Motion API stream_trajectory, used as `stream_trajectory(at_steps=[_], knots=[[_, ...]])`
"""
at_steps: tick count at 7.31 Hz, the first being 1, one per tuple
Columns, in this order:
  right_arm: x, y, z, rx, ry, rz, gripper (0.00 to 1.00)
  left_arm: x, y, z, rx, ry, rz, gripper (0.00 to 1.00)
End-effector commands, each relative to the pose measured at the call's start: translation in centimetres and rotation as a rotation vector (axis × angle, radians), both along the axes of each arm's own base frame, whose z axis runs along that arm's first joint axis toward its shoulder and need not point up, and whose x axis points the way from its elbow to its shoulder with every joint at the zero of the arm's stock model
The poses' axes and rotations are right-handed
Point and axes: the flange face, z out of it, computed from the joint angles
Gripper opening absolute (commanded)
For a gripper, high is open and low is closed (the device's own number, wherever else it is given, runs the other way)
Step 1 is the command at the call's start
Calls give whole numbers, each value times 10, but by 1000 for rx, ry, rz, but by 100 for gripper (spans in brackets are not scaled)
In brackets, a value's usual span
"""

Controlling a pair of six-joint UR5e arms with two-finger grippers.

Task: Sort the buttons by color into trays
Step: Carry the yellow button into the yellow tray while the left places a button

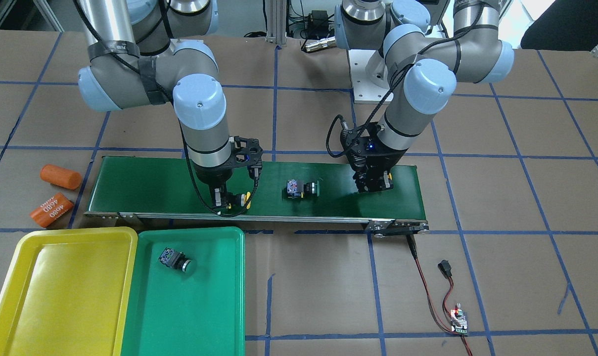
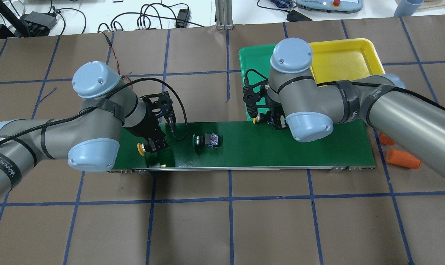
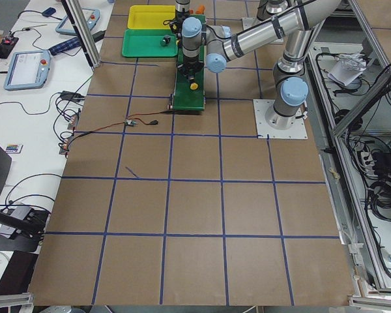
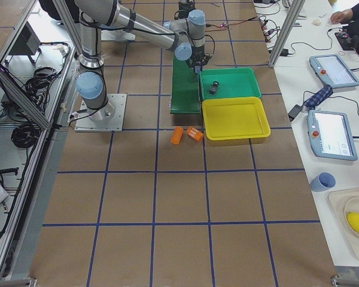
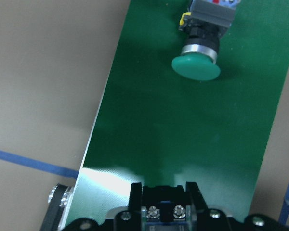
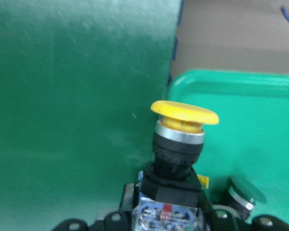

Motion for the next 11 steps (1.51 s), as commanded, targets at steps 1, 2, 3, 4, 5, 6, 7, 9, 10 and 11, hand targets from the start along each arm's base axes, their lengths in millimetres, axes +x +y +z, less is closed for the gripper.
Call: stream_trajectory(at_steps=[1,2,3,4,5,6,7,9,10,11], knots=[[-122,-60,-7,11,31,39,24,-7,-6,-10,-71,12,21,100],[-178,-73,-22,35,38,120,25,-9,-8,-11,-82,13,18,100],[-217,-78,-31,47,44,180,32,-14,-3,9,-122,37,11,100],[-224,-82,-38,25,56,216,48,-19,-4,32,-160,88,32,100],[-223,-79,-39,31,52,217,99,-19,-15,45,-164,102,125,100],[-220,-78,-39,32,30,214,100,-21,-31,64,-172,118,242,100],[-215,-74,-28,17,19,219,100,-26,-35,85,-166,188,368,100],[-177,-40,3,41,-21,241,100,-25,-25,113,-140,245,653,100],[-150,-24,6,46,-24,212,100,-11,-18,115,-69,162,833,100],[-124,-9,10,47,-23,192,100,-1,-15,127,-87,49,938,100]])
